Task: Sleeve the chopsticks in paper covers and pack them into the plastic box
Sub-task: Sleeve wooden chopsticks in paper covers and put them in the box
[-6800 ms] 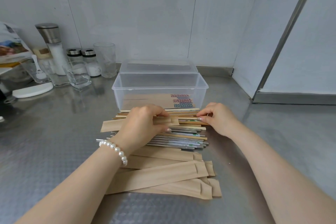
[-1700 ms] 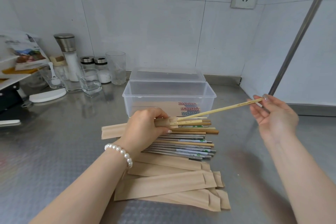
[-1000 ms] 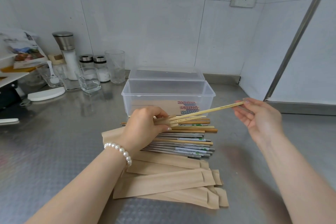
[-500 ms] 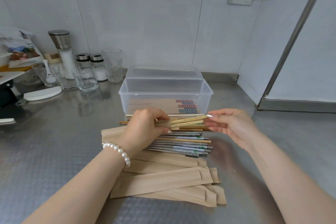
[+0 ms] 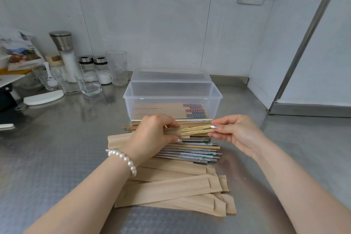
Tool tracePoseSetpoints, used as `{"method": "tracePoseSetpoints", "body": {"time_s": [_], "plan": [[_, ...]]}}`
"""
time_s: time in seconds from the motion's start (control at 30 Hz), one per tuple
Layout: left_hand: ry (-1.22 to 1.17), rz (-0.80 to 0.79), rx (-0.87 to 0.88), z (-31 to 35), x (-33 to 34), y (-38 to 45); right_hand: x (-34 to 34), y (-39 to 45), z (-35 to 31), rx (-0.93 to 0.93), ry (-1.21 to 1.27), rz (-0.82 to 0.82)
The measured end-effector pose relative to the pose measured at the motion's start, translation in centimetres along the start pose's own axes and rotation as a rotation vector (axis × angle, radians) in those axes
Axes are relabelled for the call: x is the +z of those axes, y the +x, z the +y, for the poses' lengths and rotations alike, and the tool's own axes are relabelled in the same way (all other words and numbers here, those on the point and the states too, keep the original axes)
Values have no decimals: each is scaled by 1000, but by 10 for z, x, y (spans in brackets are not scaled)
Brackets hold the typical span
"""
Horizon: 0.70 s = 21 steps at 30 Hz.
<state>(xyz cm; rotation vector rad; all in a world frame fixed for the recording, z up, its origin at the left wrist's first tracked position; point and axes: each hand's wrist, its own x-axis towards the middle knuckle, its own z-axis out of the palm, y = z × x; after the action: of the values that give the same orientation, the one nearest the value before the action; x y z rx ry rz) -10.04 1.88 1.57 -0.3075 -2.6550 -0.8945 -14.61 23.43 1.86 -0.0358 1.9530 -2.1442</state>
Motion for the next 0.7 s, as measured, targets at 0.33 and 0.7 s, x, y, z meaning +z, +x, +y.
{"method": "tracePoseSetpoints", "body": {"time_s": [0.33,0.7], "plan": [[-41,41,-30,-2,-4,1,2,-4,-4,-62,-4,-12],[-52,641,66,-9,-23,6,-19,-3,-36,-178,266,231]]}}
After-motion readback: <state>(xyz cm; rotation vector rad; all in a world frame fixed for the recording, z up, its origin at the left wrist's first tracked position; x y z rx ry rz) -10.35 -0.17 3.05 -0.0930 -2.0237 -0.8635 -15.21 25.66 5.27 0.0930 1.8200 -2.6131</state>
